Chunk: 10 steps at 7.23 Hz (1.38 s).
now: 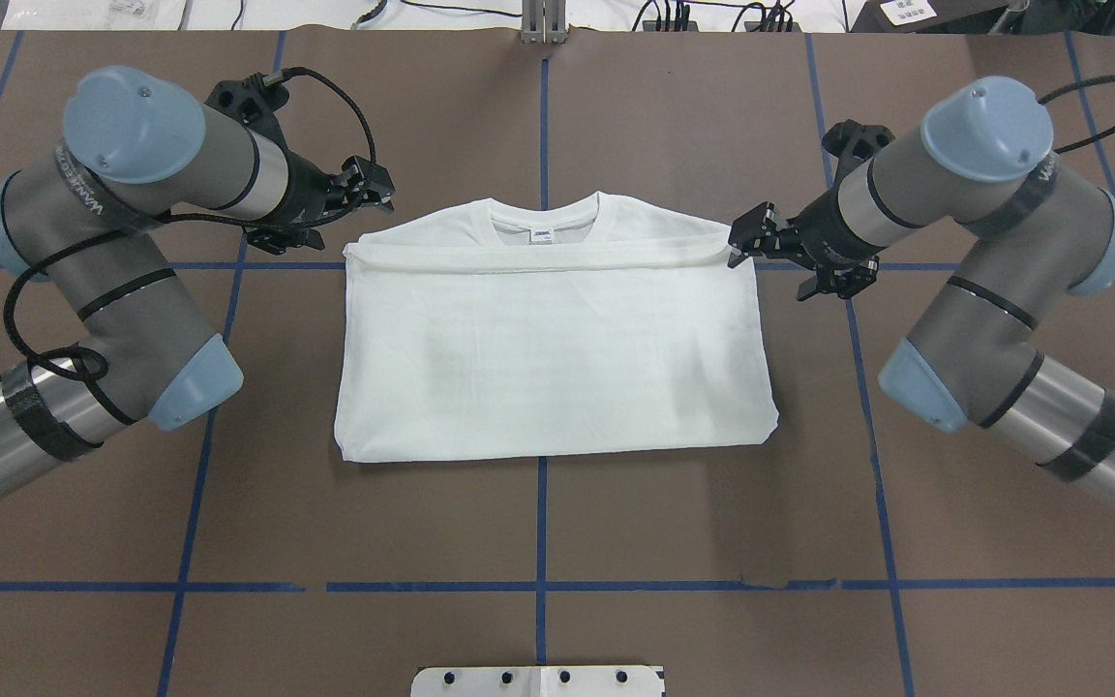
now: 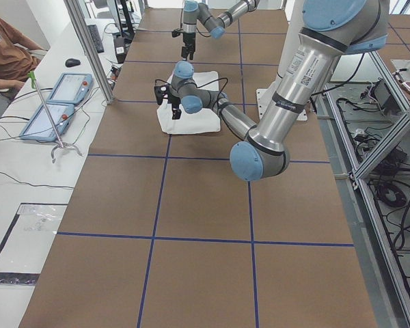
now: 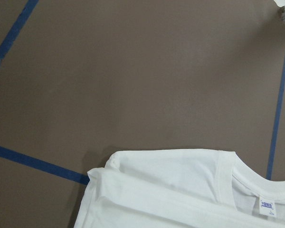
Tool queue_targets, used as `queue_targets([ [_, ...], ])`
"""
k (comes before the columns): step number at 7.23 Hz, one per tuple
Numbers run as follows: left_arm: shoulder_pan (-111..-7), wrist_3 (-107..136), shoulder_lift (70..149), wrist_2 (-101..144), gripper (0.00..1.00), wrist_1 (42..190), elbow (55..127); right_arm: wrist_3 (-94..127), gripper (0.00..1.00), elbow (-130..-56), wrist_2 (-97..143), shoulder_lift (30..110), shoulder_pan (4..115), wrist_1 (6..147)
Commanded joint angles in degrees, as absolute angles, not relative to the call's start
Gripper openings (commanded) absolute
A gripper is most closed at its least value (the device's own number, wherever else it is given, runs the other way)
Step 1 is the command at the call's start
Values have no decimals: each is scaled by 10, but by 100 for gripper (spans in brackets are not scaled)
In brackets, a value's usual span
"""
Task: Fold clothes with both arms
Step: 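Move the right gripper to the folded shirt's side edge and grasp it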
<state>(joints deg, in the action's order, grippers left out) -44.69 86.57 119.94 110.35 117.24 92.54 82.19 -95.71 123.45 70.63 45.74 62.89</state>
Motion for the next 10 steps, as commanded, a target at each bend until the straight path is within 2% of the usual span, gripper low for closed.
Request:
queue_targets([
  [1,-446,866,1200,1103,99,1172,933,831,100,-1011,1218,766,411,631],
  [4,-446,863,1200,1103,99,1172,933,875,100,-1014,1150,766,337,632],
  [10,-446,864,1200,1102,99,1172,933,875,99,-1012,1143,775,318,633],
])
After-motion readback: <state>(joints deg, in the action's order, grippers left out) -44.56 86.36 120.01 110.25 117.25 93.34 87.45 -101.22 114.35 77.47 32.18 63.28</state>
